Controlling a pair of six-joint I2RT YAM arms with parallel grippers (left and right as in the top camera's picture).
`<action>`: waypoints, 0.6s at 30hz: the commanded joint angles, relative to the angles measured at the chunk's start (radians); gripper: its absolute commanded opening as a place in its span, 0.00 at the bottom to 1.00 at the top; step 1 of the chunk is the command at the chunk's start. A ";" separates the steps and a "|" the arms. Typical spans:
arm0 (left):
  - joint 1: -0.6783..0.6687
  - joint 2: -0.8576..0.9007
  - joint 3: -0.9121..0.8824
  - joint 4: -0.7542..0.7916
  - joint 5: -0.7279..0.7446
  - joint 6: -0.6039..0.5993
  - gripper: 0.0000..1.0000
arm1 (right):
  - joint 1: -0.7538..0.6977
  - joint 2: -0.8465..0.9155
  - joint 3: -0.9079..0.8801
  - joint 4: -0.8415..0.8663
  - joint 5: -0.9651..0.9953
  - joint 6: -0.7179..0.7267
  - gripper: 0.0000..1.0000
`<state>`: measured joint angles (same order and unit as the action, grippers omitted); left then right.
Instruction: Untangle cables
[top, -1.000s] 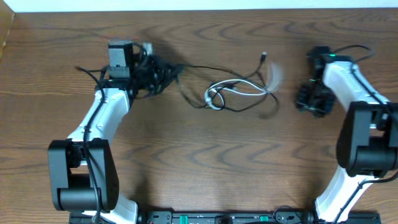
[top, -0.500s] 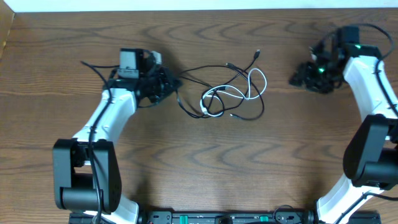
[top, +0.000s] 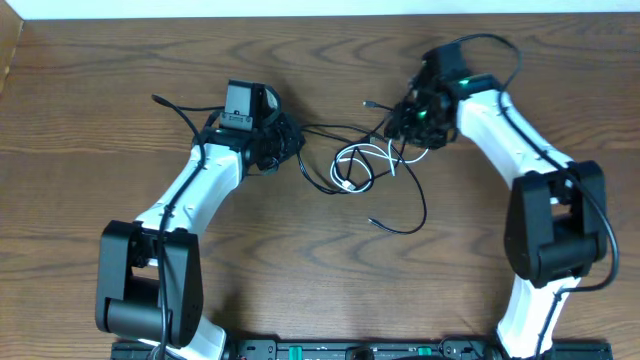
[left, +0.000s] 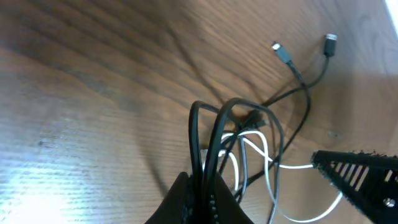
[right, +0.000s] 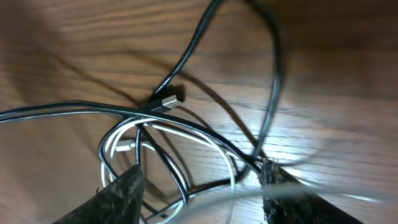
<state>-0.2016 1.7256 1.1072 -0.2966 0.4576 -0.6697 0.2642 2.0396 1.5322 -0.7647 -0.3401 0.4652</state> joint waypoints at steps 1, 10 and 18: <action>-0.024 0.010 0.007 -0.017 -0.093 -0.017 0.08 | 0.032 0.015 0.008 0.005 0.035 0.047 0.57; -0.031 0.076 0.007 -0.101 -0.111 -0.016 0.23 | 0.016 -0.039 0.012 -0.092 0.049 0.010 0.01; -0.037 0.077 0.006 -0.148 -0.128 -0.016 0.80 | -0.023 -0.366 0.040 -0.186 -0.011 -0.047 0.01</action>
<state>-0.2333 1.7943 1.1072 -0.4416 0.3569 -0.6849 0.2512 1.8214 1.5341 -0.9394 -0.3134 0.4469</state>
